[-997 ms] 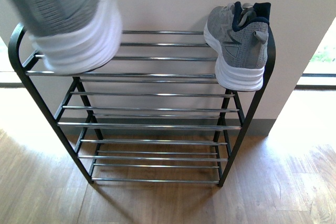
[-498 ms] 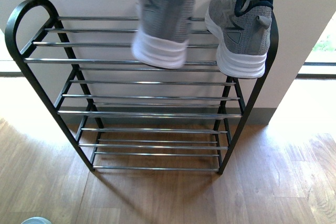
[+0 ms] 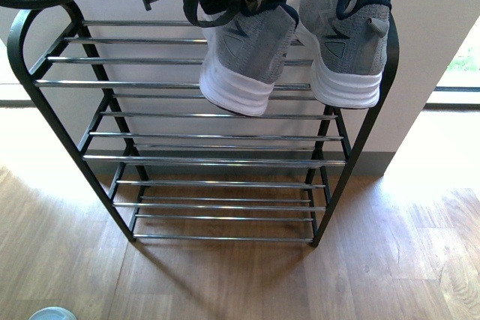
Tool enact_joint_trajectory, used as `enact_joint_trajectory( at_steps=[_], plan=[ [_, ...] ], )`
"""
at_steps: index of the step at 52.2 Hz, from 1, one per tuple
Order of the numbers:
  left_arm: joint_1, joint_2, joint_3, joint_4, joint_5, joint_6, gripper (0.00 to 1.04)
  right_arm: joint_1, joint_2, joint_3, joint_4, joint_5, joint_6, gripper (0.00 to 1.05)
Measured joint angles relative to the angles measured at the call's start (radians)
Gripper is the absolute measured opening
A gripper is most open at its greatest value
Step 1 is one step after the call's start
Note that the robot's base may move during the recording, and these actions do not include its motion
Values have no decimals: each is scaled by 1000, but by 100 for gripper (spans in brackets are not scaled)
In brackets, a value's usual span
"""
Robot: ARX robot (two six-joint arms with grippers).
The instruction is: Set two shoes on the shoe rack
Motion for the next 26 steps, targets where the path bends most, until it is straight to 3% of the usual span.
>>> enact_joint_trajectory(
  at_steps=[13,26],
  plan=[
    [0,39,4,41,65,-84,2,0,0,0,0,0,0,96],
    [1,51,4,52,108,-33,2,0,0,0,0,0,0,96]
  ],
)
